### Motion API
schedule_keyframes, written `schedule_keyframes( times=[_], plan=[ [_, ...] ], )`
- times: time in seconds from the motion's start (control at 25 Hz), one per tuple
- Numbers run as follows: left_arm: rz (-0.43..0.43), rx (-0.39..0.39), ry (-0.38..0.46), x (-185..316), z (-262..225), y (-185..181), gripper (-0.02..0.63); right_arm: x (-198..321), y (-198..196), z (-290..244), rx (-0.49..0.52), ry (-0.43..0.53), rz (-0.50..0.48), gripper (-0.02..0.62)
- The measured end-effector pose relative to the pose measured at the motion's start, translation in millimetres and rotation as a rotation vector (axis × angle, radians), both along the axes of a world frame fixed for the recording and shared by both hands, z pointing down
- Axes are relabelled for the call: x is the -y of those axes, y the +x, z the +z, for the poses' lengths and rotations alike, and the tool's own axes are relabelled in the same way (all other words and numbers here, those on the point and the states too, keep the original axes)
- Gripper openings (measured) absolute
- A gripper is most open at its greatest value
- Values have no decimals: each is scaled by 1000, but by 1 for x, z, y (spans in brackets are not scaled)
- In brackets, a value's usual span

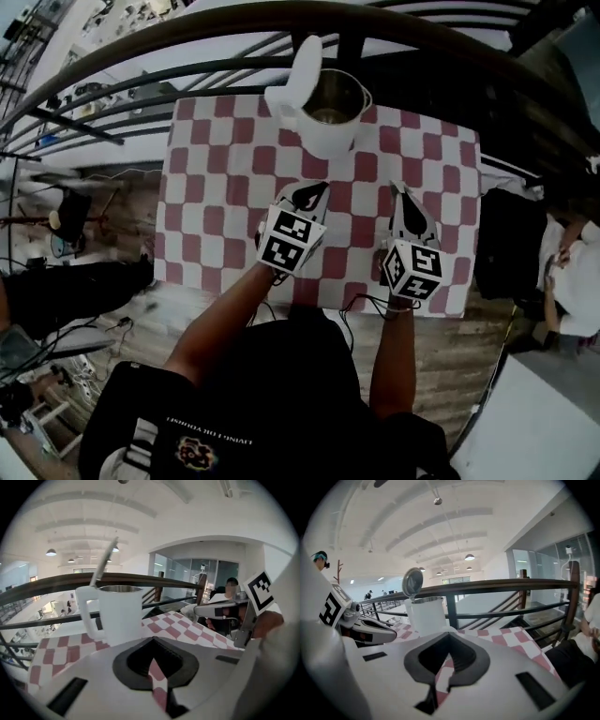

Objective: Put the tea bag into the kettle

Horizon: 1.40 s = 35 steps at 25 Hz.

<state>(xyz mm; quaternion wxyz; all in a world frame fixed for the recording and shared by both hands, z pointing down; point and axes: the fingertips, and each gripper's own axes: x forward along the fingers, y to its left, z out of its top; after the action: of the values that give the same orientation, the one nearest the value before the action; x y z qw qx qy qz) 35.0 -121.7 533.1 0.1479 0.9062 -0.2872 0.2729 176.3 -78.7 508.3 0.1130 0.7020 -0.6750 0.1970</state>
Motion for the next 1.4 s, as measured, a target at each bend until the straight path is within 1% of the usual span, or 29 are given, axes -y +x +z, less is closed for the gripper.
schedule_keyframes(
  times=[0.08,0.16,0.32,0.44,0.6,0.76,1.0,1.16,1.4],
  plan=[
    [-89,-7,8,6,-4,-33,-2,14,-21,-3,-7,1,-69,14],
    [-155,-10,13,10,-6,-63,0,24,-42,-6,-12,3,-120,14],
    [-256,-7,11,12,-7,-109,-2,38,-79,-9,-16,0,-207,14],
    [-319,-7,10,10,-9,-132,-2,41,-103,-14,-15,2,-271,14],
    [-359,-7,24,11,-16,-141,-2,43,-121,-21,-15,15,-324,14],
    [-367,-1,44,7,-24,-140,-2,41,-126,-26,-15,33,-351,14],
    [-372,-8,76,9,-30,-132,-2,39,-122,-24,-18,40,-364,14],
    [-375,-11,78,11,-34,-131,-2,38,-117,-33,-23,54,-362,14],
    [-364,-16,107,19,-48,-131,-2,44,-115,-45,-33,82,-351,14]
  ],
)
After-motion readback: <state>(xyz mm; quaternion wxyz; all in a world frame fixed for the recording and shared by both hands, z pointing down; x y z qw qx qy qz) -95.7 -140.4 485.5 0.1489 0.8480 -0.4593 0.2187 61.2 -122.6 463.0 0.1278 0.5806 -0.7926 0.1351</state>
